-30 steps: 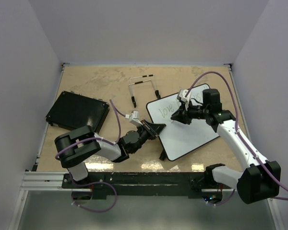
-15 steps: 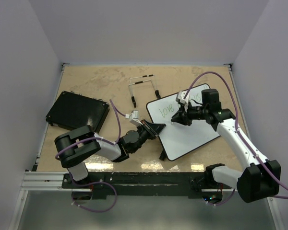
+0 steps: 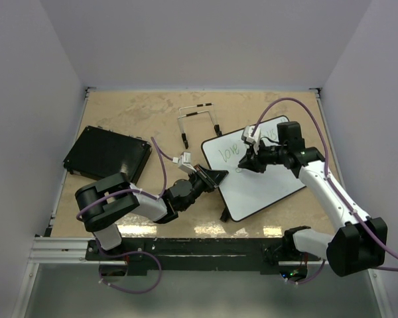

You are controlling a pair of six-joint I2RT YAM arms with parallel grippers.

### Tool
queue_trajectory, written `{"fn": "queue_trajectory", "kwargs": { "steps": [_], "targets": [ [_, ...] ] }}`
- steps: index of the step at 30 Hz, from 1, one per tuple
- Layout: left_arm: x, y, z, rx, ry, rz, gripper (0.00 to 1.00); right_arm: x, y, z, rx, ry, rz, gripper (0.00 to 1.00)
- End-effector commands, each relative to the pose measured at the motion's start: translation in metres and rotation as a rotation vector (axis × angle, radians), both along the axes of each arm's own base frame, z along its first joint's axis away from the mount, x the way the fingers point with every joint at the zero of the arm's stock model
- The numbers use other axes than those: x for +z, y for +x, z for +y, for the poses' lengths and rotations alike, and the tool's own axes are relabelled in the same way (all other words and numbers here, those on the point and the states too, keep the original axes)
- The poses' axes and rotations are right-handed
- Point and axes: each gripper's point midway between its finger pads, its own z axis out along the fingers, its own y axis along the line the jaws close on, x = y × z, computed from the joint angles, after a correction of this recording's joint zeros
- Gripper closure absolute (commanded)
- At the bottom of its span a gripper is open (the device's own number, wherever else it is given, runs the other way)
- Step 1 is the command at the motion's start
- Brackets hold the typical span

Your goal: Write a sentence on the whiteboard

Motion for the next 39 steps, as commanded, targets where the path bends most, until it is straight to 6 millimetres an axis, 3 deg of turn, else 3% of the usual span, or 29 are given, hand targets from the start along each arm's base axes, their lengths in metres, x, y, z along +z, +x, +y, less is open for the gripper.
{"fn": "queue_trajectory", "kwargs": {
  "steps": [1, 16, 26, 34, 39],
  "targets": [
    [0.082, 0.005, 0.003, 0.025, -0.222, -0.153, 1.00, -0.006, -0.005, 0.002, 0.058, -0.055, 0.003, 1.00],
    [0.083, 0.008, 0.005, 0.030, -0.225, -0.157, 1.00, -0.005, -0.026, 0.027, 0.194, -0.064, 0.012, 1.00],
    [0.078, 0.007, 0.011, 0.035, -0.218, -0.149, 1.00, 0.040, -0.009, 0.031, 0.159, -0.005, -0.079, 1.00],
    [0.078, 0.007, 0.012, 0.034, -0.219, -0.149, 1.00, 0.040, 0.015, 0.015, 0.015, 0.000, -0.102, 1.00],
    [0.076, 0.007, 0.011, 0.027, -0.222, -0.147, 1.00, 0.028, 0.024, 0.011, -0.022, -0.012, -0.083, 1.00]
  ]
}}
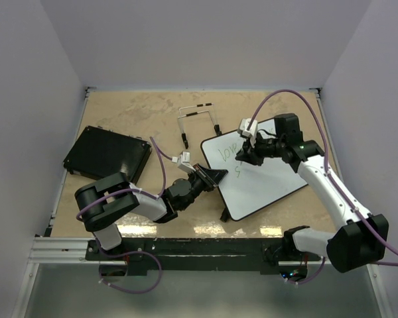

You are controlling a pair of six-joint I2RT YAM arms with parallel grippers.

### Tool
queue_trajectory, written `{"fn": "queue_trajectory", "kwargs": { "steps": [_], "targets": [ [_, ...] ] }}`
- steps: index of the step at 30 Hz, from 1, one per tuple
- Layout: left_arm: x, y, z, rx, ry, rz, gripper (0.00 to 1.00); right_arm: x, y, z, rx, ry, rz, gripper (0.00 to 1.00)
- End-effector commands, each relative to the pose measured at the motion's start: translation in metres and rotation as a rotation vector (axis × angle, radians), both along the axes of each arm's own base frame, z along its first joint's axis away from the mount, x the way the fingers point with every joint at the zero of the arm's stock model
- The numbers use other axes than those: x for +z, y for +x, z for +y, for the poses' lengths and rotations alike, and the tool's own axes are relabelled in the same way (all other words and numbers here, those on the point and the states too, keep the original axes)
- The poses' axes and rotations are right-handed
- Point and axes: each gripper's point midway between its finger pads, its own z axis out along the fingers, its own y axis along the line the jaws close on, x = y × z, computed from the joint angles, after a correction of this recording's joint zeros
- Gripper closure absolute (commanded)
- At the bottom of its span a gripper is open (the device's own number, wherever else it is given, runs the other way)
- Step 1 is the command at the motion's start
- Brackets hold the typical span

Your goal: Write a sentence on the whiteboard

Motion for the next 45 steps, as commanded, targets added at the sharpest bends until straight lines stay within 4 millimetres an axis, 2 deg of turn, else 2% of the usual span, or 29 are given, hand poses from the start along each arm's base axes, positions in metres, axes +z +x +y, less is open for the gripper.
{"fn": "queue_trajectory", "kwargs": {
  "steps": [1, 11, 23, 31, 34, 39, 45],
  "targets": [
    [0.075, 0.004, 0.008, 0.025, -0.210, -0.149, 1.00, -0.001, 0.011, 0.000, -0.039, 0.008, -0.013, 1.00],
    [0.074, 0.003, 0.006, 0.017, -0.214, -0.147, 1.00, -0.013, 0.010, 0.004, -0.022, 0.022, 0.026, 1.00],
    [0.073, 0.003, 0.007, 0.015, -0.216, -0.145, 1.00, -0.023, 0.020, -0.006, -0.105, -0.025, 0.030, 1.00],
    [0.073, 0.003, 0.007, 0.017, -0.217, -0.146, 1.00, -0.019, 0.030, -0.014, -0.168, -0.036, -0.002, 1.00],
    [0.073, 0.003, 0.007, 0.015, -0.215, -0.144, 1.00, -0.017, 0.025, -0.011, -0.136, -0.027, 0.000, 1.00],
    [0.070, 0.002, 0.006, 0.014, -0.211, -0.142, 1.00, -0.002, 0.012, -0.002, -0.053, 0.021, -0.029, 1.00],
    [0.070, 0.003, 0.005, 0.013, -0.212, -0.140, 1.00, 0.003, 0.019, 0.000, -0.070, 0.037, -0.043, 1.00]
  ]
}}
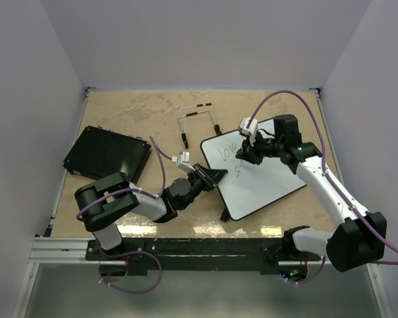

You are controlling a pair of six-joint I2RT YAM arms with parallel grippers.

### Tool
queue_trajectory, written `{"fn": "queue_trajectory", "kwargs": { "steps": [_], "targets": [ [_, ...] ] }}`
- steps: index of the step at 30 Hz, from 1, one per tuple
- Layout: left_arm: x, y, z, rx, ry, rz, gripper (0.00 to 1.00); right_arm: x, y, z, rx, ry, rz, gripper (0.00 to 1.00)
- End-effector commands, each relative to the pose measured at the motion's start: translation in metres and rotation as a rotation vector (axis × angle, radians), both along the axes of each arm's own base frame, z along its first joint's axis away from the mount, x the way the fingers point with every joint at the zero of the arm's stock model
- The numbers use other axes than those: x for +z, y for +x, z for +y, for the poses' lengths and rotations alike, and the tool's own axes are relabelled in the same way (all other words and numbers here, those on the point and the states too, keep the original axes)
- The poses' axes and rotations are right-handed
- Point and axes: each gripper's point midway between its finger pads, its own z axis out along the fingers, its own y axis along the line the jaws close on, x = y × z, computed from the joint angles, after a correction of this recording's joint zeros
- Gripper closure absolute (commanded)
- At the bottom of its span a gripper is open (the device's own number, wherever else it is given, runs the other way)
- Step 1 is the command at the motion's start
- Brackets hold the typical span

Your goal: Write a sentence on the whiteboard

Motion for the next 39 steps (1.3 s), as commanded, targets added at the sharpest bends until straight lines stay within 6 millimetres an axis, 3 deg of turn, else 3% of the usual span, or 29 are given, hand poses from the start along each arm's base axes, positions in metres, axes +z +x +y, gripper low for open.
{"fn": "queue_trajectory", "kwargs": {
  "steps": [1, 16, 39],
  "targets": [
    [0.070, 0.002, 0.005, 0.018, -0.208, -0.144, 1.00, 0.015, 0.006, 0.005, 0.011, 0.038, -0.050, 1.00],
    [0.070, 0.002, 0.003, 0.013, -0.212, -0.145, 1.00, 0.002, 0.016, 0.006, -0.016, 0.033, -0.014, 1.00],
    [0.070, 0.002, 0.005, 0.017, -0.215, -0.150, 1.00, -0.024, -0.033, -0.003, 0.127, -0.038, 0.057, 1.00]
  ]
}}
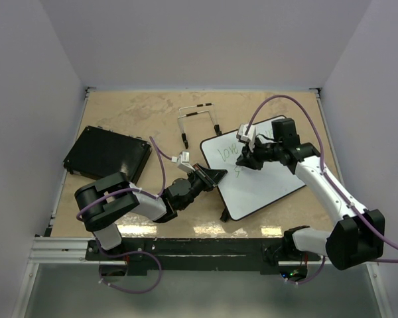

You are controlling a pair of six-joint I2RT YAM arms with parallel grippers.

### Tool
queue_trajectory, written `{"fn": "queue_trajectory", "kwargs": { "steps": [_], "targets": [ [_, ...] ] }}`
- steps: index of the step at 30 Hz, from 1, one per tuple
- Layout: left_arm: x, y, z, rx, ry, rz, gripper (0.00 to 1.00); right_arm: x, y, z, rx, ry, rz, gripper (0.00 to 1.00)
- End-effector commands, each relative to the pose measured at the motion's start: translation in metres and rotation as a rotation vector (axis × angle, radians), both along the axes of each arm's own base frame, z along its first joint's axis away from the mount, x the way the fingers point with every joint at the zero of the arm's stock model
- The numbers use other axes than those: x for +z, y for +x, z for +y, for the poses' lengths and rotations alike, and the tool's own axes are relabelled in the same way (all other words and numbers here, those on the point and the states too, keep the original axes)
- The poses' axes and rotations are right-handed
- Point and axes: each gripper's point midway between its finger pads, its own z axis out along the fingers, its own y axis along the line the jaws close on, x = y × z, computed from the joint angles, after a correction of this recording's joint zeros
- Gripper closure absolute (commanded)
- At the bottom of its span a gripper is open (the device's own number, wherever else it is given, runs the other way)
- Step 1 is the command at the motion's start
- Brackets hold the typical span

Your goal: Write a sentence on the whiteboard

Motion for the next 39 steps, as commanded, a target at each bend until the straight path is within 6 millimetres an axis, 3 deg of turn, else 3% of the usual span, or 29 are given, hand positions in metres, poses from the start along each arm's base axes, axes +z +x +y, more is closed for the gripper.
{"fn": "queue_trajectory", "kwargs": {
  "steps": [1, 10, 15, 22, 29, 32, 39],
  "targets": [
    [0.072, 0.002, 0.005, 0.019, -0.216, -0.153, 1.00, -0.007, -0.020, -0.003, 0.060, -0.015, 0.022, 1.00],
    [0.073, 0.002, 0.005, 0.017, -0.218, -0.155, 1.00, -0.015, -0.024, -0.007, 0.077, -0.054, 0.045, 1.00],
    [0.073, 0.002, 0.005, 0.018, -0.215, -0.156, 1.00, -0.013, -0.010, -0.011, 0.003, -0.067, 0.027, 1.00],
    [0.072, 0.001, 0.004, 0.012, -0.210, -0.154, 1.00, 0.018, 0.013, -0.012, -0.074, -0.039, -0.067, 1.00],
    [0.066, 0.001, 0.007, 0.016, -0.195, -0.147, 1.00, 0.058, 0.011, -0.014, -0.057, 0.019, -0.122, 1.00],
    [0.065, 0.000, 0.008, 0.015, -0.202, -0.144, 1.00, 0.063, 0.006, -0.013, -0.045, 0.037, -0.141, 1.00],
    [0.067, -0.001, 0.009, 0.014, -0.202, -0.146, 1.00, 0.054, 0.004, -0.013, -0.028, 0.088, -0.116, 1.00]
  ]
}}
